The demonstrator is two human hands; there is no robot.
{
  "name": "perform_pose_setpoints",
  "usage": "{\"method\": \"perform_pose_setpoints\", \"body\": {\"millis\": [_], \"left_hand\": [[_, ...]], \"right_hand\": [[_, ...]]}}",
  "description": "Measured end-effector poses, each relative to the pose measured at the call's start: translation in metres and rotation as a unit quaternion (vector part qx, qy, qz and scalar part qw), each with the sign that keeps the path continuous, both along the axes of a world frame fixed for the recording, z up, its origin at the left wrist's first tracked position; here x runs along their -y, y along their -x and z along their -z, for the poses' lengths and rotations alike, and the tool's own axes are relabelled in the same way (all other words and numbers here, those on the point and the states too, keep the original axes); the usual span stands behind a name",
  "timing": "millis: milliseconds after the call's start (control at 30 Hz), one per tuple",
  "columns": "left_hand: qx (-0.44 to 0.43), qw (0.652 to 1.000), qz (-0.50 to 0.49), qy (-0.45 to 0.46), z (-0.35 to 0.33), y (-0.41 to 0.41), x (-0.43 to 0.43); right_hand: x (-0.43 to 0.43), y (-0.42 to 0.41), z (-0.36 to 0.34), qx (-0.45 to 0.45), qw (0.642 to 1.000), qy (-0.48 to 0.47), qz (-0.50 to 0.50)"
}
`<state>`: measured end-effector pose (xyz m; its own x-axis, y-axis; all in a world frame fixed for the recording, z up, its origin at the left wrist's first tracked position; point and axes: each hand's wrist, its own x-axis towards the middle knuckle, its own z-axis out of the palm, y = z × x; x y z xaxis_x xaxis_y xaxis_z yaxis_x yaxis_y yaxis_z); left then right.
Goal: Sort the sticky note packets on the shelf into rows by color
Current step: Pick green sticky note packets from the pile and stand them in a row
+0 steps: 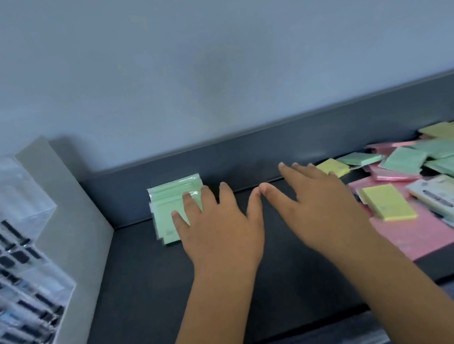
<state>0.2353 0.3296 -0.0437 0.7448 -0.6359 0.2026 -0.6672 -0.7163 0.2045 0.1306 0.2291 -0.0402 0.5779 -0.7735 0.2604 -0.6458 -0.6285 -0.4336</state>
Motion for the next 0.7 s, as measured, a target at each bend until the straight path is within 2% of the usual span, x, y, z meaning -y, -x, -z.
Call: {"method": "perform_pose_setpoints", "body": {"millis": [133, 333, 467, 700], "left_hand": [[-0.017, 1.0, 0.004, 0.003, 0.007, 0.062, 0.041], [-0.04, 0.999, 0.021, -0.016, 0.012, 0.139, 0.104], [-0.038, 0.998, 0.04, -0.003, 0.006, 0.17, 0.135], [-0.046, 0.993, 0.109, 0.022, 0.004, 0.191, 0.188]], "right_hand": [[0.041, 0.064, 0.005, -0.04, 0.999, 0.034, -0.004], [0.101, 0.149, 0.01, -0.092, 0.995, 0.033, 0.021], [0.135, 0.187, 0.003, -0.071, 0.997, -0.003, 0.041], [0.19, 0.252, -0.018, -0.017, 0.989, -0.059, 0.135]]}}
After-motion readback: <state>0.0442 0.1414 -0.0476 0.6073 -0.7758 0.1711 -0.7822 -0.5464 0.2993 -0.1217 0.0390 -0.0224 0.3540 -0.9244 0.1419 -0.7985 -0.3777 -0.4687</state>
